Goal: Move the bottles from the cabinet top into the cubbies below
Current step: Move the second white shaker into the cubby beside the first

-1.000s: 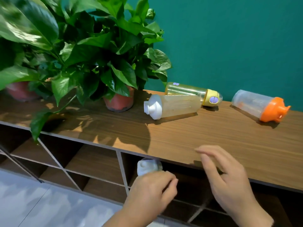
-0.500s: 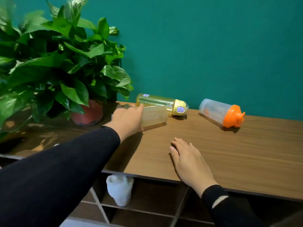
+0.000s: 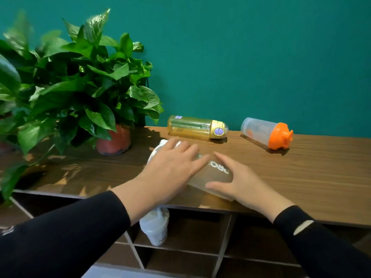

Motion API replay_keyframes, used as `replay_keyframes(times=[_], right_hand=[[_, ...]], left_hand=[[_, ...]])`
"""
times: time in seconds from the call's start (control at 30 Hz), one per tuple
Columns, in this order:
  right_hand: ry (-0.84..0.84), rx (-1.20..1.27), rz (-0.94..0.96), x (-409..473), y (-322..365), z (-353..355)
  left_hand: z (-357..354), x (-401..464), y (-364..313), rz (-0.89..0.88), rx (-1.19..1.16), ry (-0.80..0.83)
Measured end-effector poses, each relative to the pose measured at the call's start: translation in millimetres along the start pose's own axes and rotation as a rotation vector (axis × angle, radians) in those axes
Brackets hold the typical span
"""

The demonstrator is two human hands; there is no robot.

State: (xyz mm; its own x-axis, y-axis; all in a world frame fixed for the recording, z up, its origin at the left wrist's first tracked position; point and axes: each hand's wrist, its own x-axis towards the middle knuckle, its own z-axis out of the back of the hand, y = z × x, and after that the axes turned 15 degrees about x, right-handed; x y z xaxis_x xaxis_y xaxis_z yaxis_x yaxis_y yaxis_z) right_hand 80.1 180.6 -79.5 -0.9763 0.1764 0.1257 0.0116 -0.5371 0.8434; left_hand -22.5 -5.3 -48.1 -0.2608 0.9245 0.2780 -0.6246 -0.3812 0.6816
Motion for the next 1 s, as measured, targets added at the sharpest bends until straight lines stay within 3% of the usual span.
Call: replay_keyframes(times=[0.1,0.2,0.27,0.33,0.43,0.5,0.53,0.63,0.73,0.93,1.0], right_hand=[[0.091,-0.094,0.011,-16.4,18.0,0.2],[0.017,0.143,0.016,-49.3,27.9,-4.3],[-0.040,0.374,-0.021,-70.6,29.3,-12.7],[-0.106,0.544,-0.043,-85.3,28.4,-25.7],[-0.138,0.665,-0.064,-100.6,25.7,-47.6],[-0.068,0.698,-0.083,-109.5,22.9,-58.9],[-0.015,0.711,-0.101,-114.6,19.6,-63.4],[0.077,0.604,-0.176,-130.3,5.5,-74.9],[-0.009,0.442,-0.246,-143.4,-14.6,-91.3],[-0.234,0.951,-0.485,-155.2,-31.0,-142.8],[-0.236,0.990,-0.491,-147.8,-47.8,-152.0]], left_hand=[[24.0,-13.8,5.6,-0.099,0.026,-0.159],[40.3,-40.1,26.2,-0.089,-0.054,-0.281],[48.2,-60.9,27.6,0.059,-0.253,-0.415],[56.7,-77.2,11.5,0.329,-0.630,-0.457],[68.7,-82.6,-32.2,0.856,-1.474,-0.212],[60.7,-85.3,-56.3,0.918,-1.898,0.012],[56.3,-87.4,-64.1,0.909,-1.990,0.094],[48.9,-103.4,-87.0,0.824,-2.001,0.183],[29.2,-123.2,-123.1,0.877,-1.838,0.178],[-20.2,-131.6,-200.2,1.051,-1.637,0.285],[-30.3,-126.9,-216.5,1.063,-1.615,0.352]])
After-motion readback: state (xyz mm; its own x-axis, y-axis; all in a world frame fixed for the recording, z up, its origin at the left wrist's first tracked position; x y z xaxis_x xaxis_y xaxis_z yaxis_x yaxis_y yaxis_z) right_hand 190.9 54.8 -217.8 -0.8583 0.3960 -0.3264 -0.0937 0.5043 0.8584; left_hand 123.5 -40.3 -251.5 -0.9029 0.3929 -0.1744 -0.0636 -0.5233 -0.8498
